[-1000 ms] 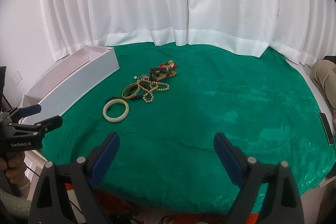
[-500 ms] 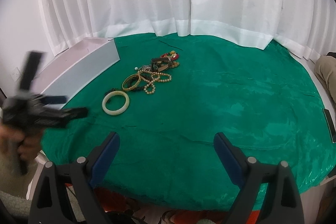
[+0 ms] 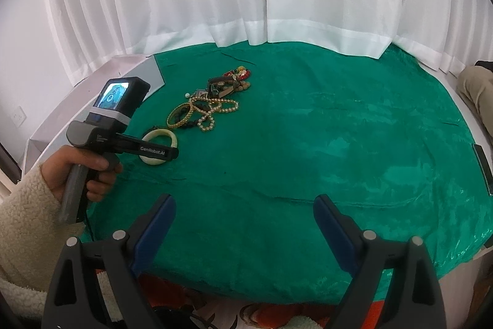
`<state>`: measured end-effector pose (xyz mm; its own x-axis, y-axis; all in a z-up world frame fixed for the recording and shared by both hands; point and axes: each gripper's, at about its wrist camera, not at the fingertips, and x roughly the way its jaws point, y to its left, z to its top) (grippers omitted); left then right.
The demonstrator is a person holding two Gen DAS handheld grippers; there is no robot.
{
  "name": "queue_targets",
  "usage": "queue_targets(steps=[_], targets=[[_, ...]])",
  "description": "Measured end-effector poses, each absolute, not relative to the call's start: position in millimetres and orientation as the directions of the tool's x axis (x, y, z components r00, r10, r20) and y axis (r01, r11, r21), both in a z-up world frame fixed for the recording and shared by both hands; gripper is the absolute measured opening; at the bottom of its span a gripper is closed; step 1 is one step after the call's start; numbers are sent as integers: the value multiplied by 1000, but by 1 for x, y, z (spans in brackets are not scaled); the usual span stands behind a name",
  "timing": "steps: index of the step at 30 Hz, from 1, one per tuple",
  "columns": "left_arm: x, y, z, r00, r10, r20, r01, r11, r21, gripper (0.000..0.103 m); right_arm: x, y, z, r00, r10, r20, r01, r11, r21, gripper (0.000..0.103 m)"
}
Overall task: Organize jewelry
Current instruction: 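Lower the left gripper onto the white jade bangle and close on it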
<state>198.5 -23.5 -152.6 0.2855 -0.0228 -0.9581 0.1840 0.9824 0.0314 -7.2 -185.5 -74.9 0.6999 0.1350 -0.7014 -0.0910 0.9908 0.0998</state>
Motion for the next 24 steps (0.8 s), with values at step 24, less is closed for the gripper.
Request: queue_targets(steps=[24], targets=[[210, 0, -142, 316, -61, -947, 127, 992, -22, 81, 4, -185, -82, 674, 134, -726, -79, 991, 109, 93]])
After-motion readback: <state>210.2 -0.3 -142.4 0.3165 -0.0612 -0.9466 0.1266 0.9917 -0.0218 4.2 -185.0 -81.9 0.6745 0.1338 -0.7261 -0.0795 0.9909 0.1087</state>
